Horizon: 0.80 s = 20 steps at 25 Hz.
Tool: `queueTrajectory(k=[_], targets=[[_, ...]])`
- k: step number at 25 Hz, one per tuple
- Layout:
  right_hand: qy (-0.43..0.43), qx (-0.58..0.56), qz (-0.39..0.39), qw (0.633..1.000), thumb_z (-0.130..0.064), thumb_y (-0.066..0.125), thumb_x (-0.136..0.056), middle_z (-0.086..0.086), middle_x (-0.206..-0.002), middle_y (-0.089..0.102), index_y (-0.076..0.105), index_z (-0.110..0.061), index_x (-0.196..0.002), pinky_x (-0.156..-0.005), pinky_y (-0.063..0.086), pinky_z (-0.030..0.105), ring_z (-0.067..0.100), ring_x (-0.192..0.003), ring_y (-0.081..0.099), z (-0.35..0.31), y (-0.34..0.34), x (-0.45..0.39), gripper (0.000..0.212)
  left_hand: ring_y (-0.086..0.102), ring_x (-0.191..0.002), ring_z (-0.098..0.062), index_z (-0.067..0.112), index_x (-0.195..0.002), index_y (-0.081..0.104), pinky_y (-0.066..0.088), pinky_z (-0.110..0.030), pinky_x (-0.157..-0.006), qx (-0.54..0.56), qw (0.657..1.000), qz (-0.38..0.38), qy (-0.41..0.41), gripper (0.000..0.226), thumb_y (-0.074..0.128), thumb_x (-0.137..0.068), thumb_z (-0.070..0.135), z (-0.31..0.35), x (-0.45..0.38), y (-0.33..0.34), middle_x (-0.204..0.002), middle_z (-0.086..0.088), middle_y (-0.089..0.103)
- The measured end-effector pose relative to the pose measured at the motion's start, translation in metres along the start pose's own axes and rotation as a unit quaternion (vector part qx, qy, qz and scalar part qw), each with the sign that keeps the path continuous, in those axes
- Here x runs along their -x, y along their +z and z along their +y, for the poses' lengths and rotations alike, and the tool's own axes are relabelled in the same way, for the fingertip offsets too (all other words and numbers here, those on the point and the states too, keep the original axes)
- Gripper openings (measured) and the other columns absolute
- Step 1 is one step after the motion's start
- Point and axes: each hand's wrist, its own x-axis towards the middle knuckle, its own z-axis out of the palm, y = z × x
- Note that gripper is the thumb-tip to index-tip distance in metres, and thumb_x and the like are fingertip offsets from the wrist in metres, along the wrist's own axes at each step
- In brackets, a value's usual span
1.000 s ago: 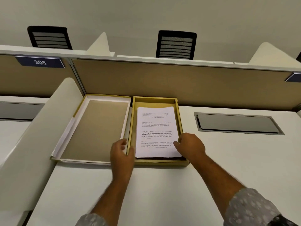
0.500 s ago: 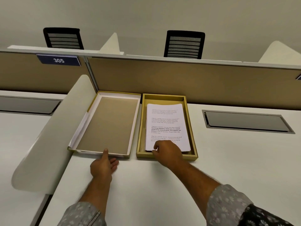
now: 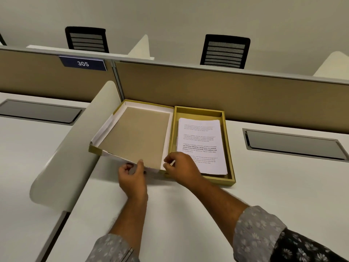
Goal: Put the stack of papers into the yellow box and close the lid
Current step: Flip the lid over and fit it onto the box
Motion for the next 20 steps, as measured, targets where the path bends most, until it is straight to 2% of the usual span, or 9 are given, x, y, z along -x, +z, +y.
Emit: queueTrajectory(k=[3,6,8,11,13,17,20], targets=[[-0.002,-0.086,0.017,0.996,-0.032,0.073,-0.096,-0.006,-0.107,0.078,0.080,-0.019,-0.115,-0.081,0.058,0.025,0.008,-0.088,0.071,-0.019,-0.005,-0.005,0.024,0.076,-0.098,-0.013,0.036,-0.102,0.059,0.066,-0.037,-0.080,-0.005,0.998,-0.024,0.064,0.042,0.092,-0.077,0.035,0.008,0.013,0.000,-0.112,0.009,0.070],[-0.031,-0.158,0.013,0.987,-0.036,0.075,-0.095,-0.015,-0.098,0.073,0.078,-0.023,-0.114,-0.071,0.050,0.014,0.001,-0.086,0.068,-0.047,-0.011,-0.011,0.024,0.078,-0.086,0.000,0.034,-0.119,0.049,0.064,-0.026,-0.078,-0.009,0.992,-0.049,0.114,0.066,0.091,-0.069,0.043,0.012,0.027,-0.001,-0.122,0.007,0.071],[-0.053,-0.187,0.014,0.981,-0.040,0.076,-0.094,-0.016,-0.097,0.072,0.078,-0.024,-0.114,-0.069,0.049,0.012,0.001,-0.088,0.068,-0.068,-0.015,-0.016,0.026,0.078,-0.086,-0.002,0.035,-0.129,0.046,0.062,-0.021,-0.076,-0.010,0.989,-0.063,0.130,0.078,0.091,-0.067,0.048,0.016,0.037,0.000,-0.126,0.006,0.070],[-0.070,-0.247,0.013,0.966,-0.041,0.079,-0.091,-0.012,-0.097,0.075,0.079,-0.023,-0.110,-0.075,0.057,0.019,0.007,-0.093,0.071,-0.098,-0.023,-0.024,0.026,0.075,-0.094,-0.008,0.035,-0.129,0.055,0.055,-0.008,-0.073,-0.035,0.984,-0.073,0.161,0.072,0.088,-0.068,0.054,0.022,0.047,0.003,-0.125,0.012,0.070],[-0.083,-0.276,0.018,0.957,-0.040,0.081,-0.089,-0.006,-0.098,0.077,0.080,-0.019,-0.109,-0.081,0.063,0.029,0.011,-0.096,0.072,-0.112,-0.029,-0.027,0.029,0.073,-0.095,-0.006,0.034,-0.127,0.059,0.051,-0.002,-0.071,-0.063,0.978,-0.080,0.182,0.063,0.091,-0.073,0.044,0.023,0.049,0.006,-0.120,0.015,0.070],[-0.078,-0.347,0.039,0.934,-0.035,0.081,-0.091,0.007,-0.101,0.079,0.079,-0.011,-0.108,-0.091,0.065,0.042,0.024,-0.101,0.075,-0.122,-0.042,-0.025,0.029,0.072,-0.097,-0.009,0.022,-0.130,0.063,0.054,-0.006,-0.078,-0.109,0.964,-0.095,0.223,0.059,0.090,-0.079,0.035,0.019,0.051,0.009,-0.118,0.013,0.071],[-0.054,-0.375,0.051,0.924,-0.035,0.080,-0.092,0.003,-0.099,0.080,0.079,-0.016,-0.103,-0.088,0.064,0.035,0.020,-0.100,0.075,-0.113,-0.051,-0.013,0.022,0.071,-0.100,-0.012,0.023,-0.130,0.063,0.059,-0.023,-0.084,-0.130,0.960,-0.108,0.223,0.057,0.090,-0.080,0.032,0.016,0.051,0.009,-0.117,0.013,0.070]])
